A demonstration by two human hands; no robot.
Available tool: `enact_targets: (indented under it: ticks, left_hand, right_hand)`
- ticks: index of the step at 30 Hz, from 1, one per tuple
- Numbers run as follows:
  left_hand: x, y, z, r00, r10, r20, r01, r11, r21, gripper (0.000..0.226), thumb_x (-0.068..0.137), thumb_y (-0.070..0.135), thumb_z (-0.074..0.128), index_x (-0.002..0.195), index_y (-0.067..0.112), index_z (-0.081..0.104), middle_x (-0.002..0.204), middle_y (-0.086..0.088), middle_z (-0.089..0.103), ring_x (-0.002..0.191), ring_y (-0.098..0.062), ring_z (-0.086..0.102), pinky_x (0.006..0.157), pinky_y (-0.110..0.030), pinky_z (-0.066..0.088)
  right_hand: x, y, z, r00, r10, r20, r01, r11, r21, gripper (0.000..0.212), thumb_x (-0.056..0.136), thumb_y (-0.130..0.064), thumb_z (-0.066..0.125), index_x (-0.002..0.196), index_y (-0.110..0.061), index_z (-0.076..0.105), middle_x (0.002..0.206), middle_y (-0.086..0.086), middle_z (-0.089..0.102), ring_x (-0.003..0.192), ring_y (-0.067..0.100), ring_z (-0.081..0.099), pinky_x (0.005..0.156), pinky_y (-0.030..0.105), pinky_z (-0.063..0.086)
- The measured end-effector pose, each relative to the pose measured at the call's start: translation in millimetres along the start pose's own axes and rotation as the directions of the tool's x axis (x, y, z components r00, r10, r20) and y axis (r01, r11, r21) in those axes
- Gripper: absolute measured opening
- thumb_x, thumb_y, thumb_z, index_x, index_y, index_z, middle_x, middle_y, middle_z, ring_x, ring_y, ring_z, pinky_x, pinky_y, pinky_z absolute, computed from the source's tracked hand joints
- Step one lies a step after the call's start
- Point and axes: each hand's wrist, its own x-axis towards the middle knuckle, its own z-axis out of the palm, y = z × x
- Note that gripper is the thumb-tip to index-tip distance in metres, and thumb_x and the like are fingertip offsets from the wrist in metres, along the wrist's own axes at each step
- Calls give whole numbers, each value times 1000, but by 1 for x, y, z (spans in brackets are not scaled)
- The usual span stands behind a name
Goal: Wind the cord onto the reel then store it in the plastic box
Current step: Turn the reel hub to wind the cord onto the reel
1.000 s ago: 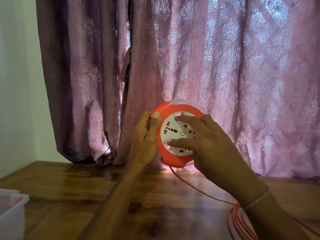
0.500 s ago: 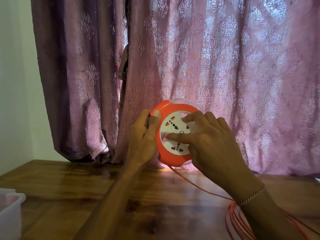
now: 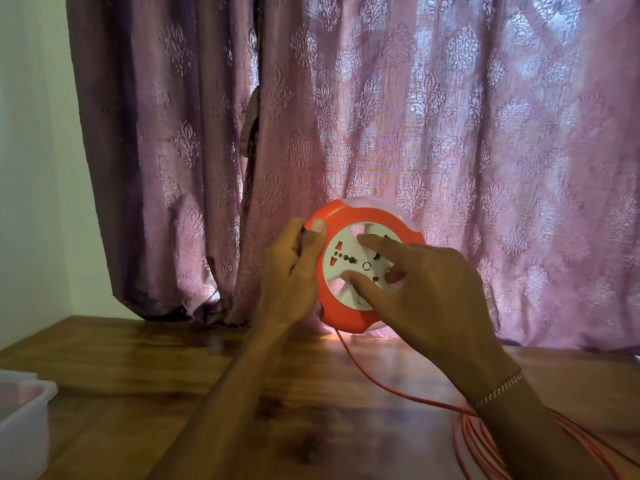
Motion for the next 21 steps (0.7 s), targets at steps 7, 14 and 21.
enact_targets:
  ticks: [7, 14, 21]
  left_hand:
    - [-1, -1, 1, 1000, -14, 13, 14, 1000, 13, 48, 98, 55, 46, 89, 9, 55, 84, -23, 67, 80, -43, 66, 67, -57, 55]
    - [-1, -5, 1, 1000, -1, 20, 0, 998, 61, 40, 97, 58, 46, 91, 21, 59, 84, -13, 71, 80, -35, 69, 69, -58, 56]
    - [1, -4, 1, 1000, -15, 26, 14, 998, 54, 35, 98, 54, 46, 88, 23, 58, 83, -5, 71, 77, -24, 71, 69, -52, 59]
  right_hand:
    - [5, 7, -11, 979, -202, 9, 202, 979, 5, 25, 92, -33, 54, 106, -31, 75, 101, -5, 70, 89, 20, 62, 65, 28, 51]
    - [3, 3, -7, 915, -252, 315, 282, 958, -52, 60, 57, -3, 84, 101, -42, 76, 131, 5, 61, 110, 32, 63, 67, 40, 56]
    - [2, 2, -8, 940, -265, 215, 299, 944, -141, 46, 77, -25, 52, 110, -50, 70, 128, 3, 60, 107, 27, 64, 67, 34, 52]
